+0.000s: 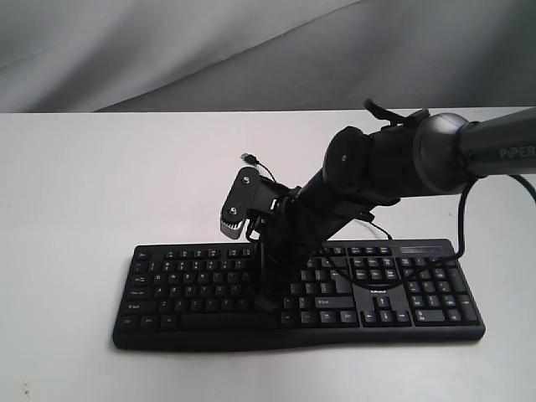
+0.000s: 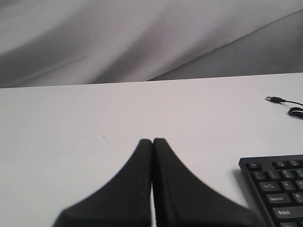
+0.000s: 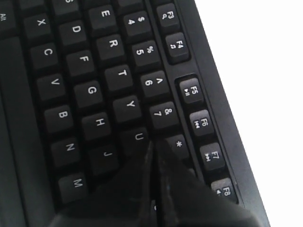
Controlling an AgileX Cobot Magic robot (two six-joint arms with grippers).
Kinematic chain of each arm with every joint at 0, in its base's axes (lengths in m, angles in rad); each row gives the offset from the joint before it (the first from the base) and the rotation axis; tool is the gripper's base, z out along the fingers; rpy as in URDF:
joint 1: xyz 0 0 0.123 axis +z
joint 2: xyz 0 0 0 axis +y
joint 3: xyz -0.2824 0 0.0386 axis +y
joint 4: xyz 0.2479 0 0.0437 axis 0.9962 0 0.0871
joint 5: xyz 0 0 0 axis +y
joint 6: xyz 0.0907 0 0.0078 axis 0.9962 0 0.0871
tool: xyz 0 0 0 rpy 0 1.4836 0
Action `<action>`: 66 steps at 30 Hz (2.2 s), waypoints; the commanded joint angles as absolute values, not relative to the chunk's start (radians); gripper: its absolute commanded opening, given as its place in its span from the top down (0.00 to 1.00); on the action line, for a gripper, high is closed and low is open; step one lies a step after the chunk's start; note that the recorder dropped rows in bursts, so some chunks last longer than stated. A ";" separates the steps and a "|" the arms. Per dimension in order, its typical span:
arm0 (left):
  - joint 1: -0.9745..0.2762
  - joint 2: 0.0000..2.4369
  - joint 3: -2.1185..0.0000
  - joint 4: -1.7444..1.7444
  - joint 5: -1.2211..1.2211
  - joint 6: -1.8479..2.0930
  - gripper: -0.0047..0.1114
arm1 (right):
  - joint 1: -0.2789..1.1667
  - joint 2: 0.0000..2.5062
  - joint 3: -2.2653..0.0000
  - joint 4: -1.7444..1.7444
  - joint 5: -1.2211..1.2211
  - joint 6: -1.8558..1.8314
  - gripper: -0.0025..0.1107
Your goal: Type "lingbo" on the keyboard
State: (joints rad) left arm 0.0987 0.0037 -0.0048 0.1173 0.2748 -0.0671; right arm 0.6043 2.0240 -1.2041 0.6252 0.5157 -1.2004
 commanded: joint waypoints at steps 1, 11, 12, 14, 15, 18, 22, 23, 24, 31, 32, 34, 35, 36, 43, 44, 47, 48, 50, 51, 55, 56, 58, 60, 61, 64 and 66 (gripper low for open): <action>0.100 0.000 0.000 0.117 0.261 -0.069 0.96 | 0.604 2.018 -1.207 0.620 0.512 -1.196 0.98; 0.100 0.000 0.000 0.117 0.261 -0.069 0.96 | 0.602 2.031 -1.207 0.620 0.530 -1.196 0.98; 0.100 0.000 0.000 0.117 0.261 -0.069 0.96 | 0.600 2.037 -1.207 0.620 0.530 -1.196 0.98; 0.100 0.000 0.000 0.117 0.261 -0.069 0.96 | 0.596 2.044 -1.207 0.620 0.534 -1.196 0.98; 0.100 0.000 0.000 0.117 0.261 -0.069 0.96 | 0.596 2.044 -1.207 0.620 0.534 -1.196 0.98; 0.100 0.000 0.000 0.117 0.261 -0.069 0.96 | 0.596 2.008 -1.207 0.620 0.547 -1.196 0.98; 0.100 0.000 0.000 0.117 0.261 -0.069 0.96 | 0.613 1.951 -1.207 0.620 0.567 -1.186 0.98; 0.100 0.000 0.000 0.117 0.261 -0.069 0.96 | 0.620 1.947 -1.207 0.620 0.567 -1.180 0.98; 0.100 0.000 0.000 0.117 0.261 -0.069 0.96 | 0.625 1.941 -1.207 0.620 0.567 -1.171 0.98; 0.100 0.000 0.000 0.117 0.261 -0.069 0.96 | 0.650 1.959 -1.207 0.644 0.592 -1.168 0.98; 0.100 0.000 0.000 0.117 0.261 -0.069 0.96 | 0.653 1.962 -1.207 0.647 0.595 -1.168 0.98; 0.100 0.000 0.000 0.117 0.261 -0.069 0.96 | 0.665 1.970 -1.207 0.647 0.598 -1.168 0.98; 0.100 0.000 0.000 0.117 0.261 -0.069 0.96 | 0.667 1.975 -1.207 0.647 0.598 -1.168 0.98; 0.100 0.000 0.000 0.117 0.261 -0.069 0.96 | 0.674 1.979 -1.207 0.647 0.598 -1.168 0.98; 0.100 0.000 0.000 0.117 0.261 -0.069 0.96 | 0.678 1.982 -1.205 0.645 0.633 -1.168 0.98; 0.100 0.000 0.000 0.117 0.261 -0.069 0.96 | 0.678 1.982 -1.205 0.643 0.633 -1.168 0.98; 0.100 0.000 0.000 0.117 0.261 -0.069 0.96 | 0.678 1.982 -1.192 0.640 0.612 -1.168 0.98; 0.100 0.000 0.000 0.117 0.261 -0.069 0.96 | 0.678 1.983 -1.188 0.640 0.605 -1.168 0.98; 0.100 0.000 0.000 0.117 0.261 -0.069 0.96 | 0.678 1.984 -1.183 0.640 0.593 -1.168 0.98; 0.100 0.000 0.000 0.117 0.261 -0.069 0.96 | 0.678 1.984 -1.183 0.640 0.593 -1.168 0.98; 0.100 0.000 0.000 0.117 0.261 -0.069 0.96 | 0.678 1.984 -1.183 0.640 0.586 -1.172 0.98; 0.100 0.000 0.000 0.117 0.261 -0.069 0.96 | 0.678 1.991 -1.183 0.640 0.584 -1.172 0.98; 0.100 0.000 0.000 0.117 0.261 -0.069 0.96 | 0.678 1.997 -1.183 0.638 0.573 -1.172 0.98; 0.100 0.000 0.000 0.117 0.261 -0.069 0.96 | 0.678 2.005 -1.183 0.638 0.566 -1.174 0.98; 0.100 0.000 0.000 0.117 0.261 -0.069 0.96 | 0.678 2.009 -1.183 0.638 0.566 -1.175 0.98; 0.100 0.000 0.000 0.117 0.261 -0.069 0.96 | 0.678 2.009 -1.183 0.640 0.563 -1.177 0.98; 0.100 0.000 0.000 0.117 0.261 -0.069 0.96 | 0.678 2.009 -1.183 0.642 0.563 -1.177 0.98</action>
